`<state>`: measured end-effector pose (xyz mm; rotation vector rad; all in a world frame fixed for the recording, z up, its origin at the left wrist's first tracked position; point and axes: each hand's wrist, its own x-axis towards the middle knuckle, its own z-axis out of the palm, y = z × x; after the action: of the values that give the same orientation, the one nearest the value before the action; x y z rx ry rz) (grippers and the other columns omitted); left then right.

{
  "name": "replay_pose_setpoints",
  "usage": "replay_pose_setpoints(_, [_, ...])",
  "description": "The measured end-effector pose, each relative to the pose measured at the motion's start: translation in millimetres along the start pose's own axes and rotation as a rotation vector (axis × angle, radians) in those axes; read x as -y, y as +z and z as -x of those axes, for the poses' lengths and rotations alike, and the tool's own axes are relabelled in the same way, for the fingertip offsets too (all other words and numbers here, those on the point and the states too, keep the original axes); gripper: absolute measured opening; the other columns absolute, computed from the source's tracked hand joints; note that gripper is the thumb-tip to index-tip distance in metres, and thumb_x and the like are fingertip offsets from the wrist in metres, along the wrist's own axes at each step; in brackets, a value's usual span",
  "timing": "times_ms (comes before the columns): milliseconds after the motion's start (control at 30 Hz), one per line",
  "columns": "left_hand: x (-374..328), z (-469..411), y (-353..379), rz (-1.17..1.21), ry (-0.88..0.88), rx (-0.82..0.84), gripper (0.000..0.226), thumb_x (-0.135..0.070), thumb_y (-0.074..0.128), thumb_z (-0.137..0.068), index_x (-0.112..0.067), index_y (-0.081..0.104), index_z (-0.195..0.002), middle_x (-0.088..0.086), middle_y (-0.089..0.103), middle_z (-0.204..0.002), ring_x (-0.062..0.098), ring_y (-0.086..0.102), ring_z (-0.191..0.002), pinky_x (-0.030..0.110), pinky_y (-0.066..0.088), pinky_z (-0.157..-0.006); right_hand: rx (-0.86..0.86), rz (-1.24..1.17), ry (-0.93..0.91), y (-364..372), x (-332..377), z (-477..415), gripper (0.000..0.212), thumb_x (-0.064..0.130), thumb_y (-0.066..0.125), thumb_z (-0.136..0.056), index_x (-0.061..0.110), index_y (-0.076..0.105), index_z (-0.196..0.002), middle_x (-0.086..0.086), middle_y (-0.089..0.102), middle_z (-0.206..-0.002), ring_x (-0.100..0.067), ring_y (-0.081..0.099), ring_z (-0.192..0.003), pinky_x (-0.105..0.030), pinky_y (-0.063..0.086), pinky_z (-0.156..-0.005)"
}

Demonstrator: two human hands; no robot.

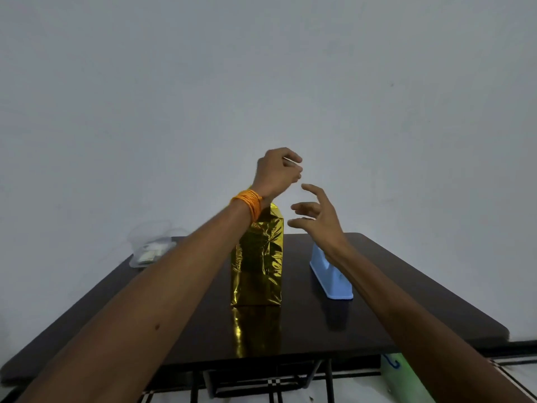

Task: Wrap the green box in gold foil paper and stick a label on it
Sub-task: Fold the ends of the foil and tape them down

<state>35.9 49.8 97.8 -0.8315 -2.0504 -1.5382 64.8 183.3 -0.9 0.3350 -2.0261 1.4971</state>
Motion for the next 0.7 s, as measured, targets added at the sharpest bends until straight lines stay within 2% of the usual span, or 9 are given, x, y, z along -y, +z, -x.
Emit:
replay_pose_setpoints(167, [14.1,-4.1,-39.4,0.029,-0.062,-0.022,0.020,-0.004,0.064,-0.087,-0.007,0.069,-0.106,0.011,0.072,-0.096,0.019,0.071,-0.088,0.021,0.059,-0.071,0.132,0.093,-0.113,34.7,4.0,-18.7,0.079,0.008,0.084,-0.076,0.029,0.043,-0.140,-0.002,0.074,-0.098,-0.016,0.069,-0.099,-0.035,0.051,-0.101])
replay_pose_setpoints(333, [41.3,3.1,-64.5,-0.061,-0.071,-0.020,0.020,-0.017,0.064,-0.091,-0.016,0.067,-0.110,0.005,0.071,-0.102,0.016,0.068,-0.095,0.028,0.058,-0.080,0.080,0.090,-0.135,43.7,-6.0,-26.3,0.063,0.022,0.078,-0.086,0.025,0.045,-0.140,-0.004,0.075,-0.080,-0.015,0.072,-0.081,-0.037,0.055,-0.090])
replay_pose_setpoints(400, [52.2,5.9,-73.1,-0.049,-0.127,0.052,0.023,-0.029,0.063,-0.093,-0.018,0.064,-0.113,0.002,0.071,-0.104,0.016,0.068,-0.099,0.032,0.057,-0.085,0.065,0.067,-0.123,43.3,-9.7,-27.4,0.062,0.027,0.076,-0.088,0.024,0.044,-0.141,-0.004,0.075,-0.077,-0.014,0.072,-0.080,-0.035,0.054,-0.090])
replay_pose_setpoints(500, [67.5,7.8,-79.5,-0.096,-0.217,0.230,0.043,-0.049,0.063,-0.090,-0.020,0.059,-0.121,0.002,0.066,-0.117,0.020,0.064,-0.107,0.039,0.053,-0.093,0.082,0.060,-0.115,40.3,-13.3,-30.4,0.066,0.029,0.077,-0.087,0.025,0.042,-0.143,-0.002,0.076,-0.077,-0.013,0.072,-0.083,-0.033,0.053,-0.093])
replay_pose_setpoints(533, [71.6,8.5,-79.0,-0.124,-0.225,0.270,0.049,-0.052,0.065,-0.087,-0.020,0.059,-0.123,0.002,0.064,-0.120,0.020,0.062,-0.109,0.037,0.053,-0.092,0.087,0.060,-0.112,39.5,-13.6,-31.3,0.067,0.028,0.077,-0.087,0.025,0.041,-0.144,-0.001,0.076,-0.078,-0.012,0.073,-0.084,-0.034,0.053,-0.093])
replay_pose_setpoints(633, [76.2,7.8,-77.4,-0.183,-0.202,0.330,0.055,-0.046,0.077,-0.078,-0.016,0.064,-0.122,0.002,0.065,-0.117,0.019,0.062,-0.107,0.029,0.054,-0.084,0.085,0.068,-0.121,40.5,-13.5,-32.5,0.066,0.028,0.076,-0.088,0.026,0.040,-0.144,-0.001,0.076,-0.078,-0.013,0.073,-0.083,-0.031,0.052,-0.091])
replay_pose_setpoints(700, [76.8,3.3,-78.4,-0.202,-0.158,0.374,0.047,-0.032,0.083,-0.075,-0.012,0.069,-0.115,0.005,0.071,-0.109,0.021,0.066,-0.104,0.035,0.057,-0.088,0.082,0.075,-0.132,42.0,-13.4,-32.2,0.065,0.027,0.075,-0.089,0.027,0.040,-0.145,-0.003,0.075,-0.078,-0.015,0.072,-0.081,-0.032,0.054,-0.089])
